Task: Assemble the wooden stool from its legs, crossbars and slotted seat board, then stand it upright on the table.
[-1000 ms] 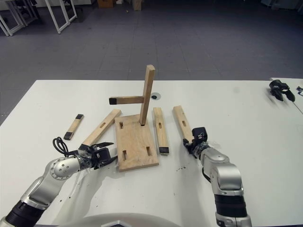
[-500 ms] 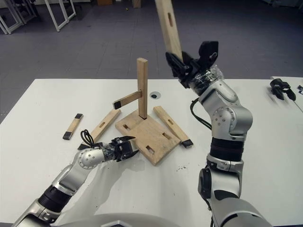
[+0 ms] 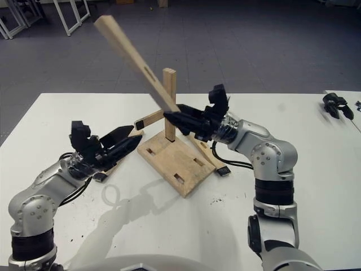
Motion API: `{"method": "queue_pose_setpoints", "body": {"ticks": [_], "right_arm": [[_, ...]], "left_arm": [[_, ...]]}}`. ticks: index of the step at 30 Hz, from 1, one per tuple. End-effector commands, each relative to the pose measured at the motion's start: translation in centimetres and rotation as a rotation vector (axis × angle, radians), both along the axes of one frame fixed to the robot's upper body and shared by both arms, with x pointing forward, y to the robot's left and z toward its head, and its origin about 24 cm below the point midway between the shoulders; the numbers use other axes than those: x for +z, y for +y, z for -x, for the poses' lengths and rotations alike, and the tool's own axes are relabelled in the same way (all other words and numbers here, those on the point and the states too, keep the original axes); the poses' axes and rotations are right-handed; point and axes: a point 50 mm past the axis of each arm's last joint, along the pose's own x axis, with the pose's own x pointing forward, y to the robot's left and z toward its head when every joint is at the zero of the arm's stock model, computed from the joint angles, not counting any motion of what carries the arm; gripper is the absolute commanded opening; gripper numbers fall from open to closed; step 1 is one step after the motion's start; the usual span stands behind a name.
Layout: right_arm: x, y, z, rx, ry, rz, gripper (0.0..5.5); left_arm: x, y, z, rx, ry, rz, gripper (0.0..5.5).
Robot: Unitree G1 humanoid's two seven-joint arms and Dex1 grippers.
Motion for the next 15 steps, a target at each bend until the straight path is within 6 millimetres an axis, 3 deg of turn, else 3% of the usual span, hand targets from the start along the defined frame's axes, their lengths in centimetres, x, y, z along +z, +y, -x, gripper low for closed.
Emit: {"method": "queue_pose_setpoints", "body": {"ticks": [1,6,15], "right_arm": [[0.0,0.7,1.4,0.171,0.002,0.037,2.03],[-0.4,1.0,2.2,0.268,0.018,0.072,2.03],[-1.0,0.8,2.5,0.288,0.081,0.079,2.03]], "left_arm": [[2.0,-0.8,0.0,-0.118,0.036,0.088,3.83],[3.0,-0.8,0.4,-0.190,0.068,0.133,3.83],[2.5,-0.1,0.7,-0.210,0.035,0.032,2.45]]}}
